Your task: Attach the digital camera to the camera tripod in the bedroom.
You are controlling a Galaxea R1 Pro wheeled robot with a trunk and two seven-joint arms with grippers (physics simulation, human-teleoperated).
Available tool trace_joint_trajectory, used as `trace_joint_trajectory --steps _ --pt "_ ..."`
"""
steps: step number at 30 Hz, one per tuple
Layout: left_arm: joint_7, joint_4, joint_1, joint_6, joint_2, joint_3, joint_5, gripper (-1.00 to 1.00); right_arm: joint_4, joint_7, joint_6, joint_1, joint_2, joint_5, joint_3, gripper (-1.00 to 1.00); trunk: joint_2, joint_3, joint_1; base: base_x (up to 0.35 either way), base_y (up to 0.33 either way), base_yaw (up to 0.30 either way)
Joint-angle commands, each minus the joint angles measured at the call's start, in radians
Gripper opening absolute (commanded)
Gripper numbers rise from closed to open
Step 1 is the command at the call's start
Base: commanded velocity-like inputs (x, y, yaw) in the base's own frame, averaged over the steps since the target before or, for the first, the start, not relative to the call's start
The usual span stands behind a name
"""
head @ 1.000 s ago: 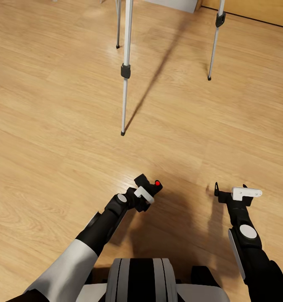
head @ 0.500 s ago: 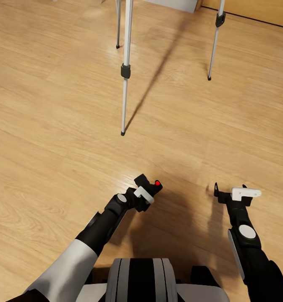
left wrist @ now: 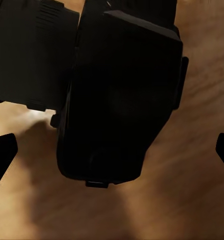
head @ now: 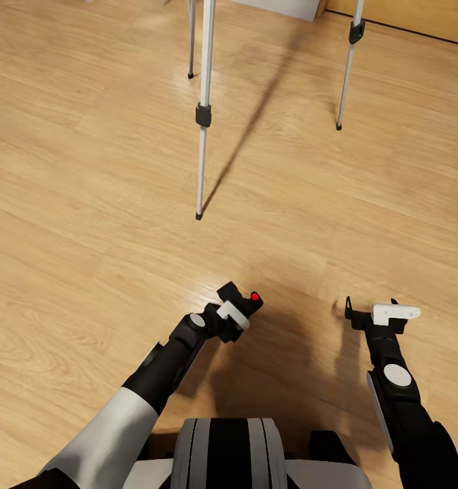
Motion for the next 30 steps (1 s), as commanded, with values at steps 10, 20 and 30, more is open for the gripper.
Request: trace_joint_trajectory --steps 10,20,30 --pt "-0.008 -0.018 0.000 0.002 0.000 0.000 -0.010 1.00 0.000 -0.004 0.006 0.000 0.000 0.011 0.000 1.00 0.000 0.000 0.000 0.000 0.000 0.000" --pt "-0.009 -0.021 0.000 0.003 0.000 0.001 -0.009 1.00 -0.001 -0.004 0.006 0.000 0.000 0.011 0.000 1.00 -0.002 0.000 0.004 0.000 0.000 0.000" --pt "-0.006 -0.020 0.000 0.006 0.000 -0.001 -0.010 1.00 -0.002 -0.004 0.005 0.000 0.000 0.011 -0.001 1.00 -0.003 0.000 0.005 0.000 0.000 0.000"
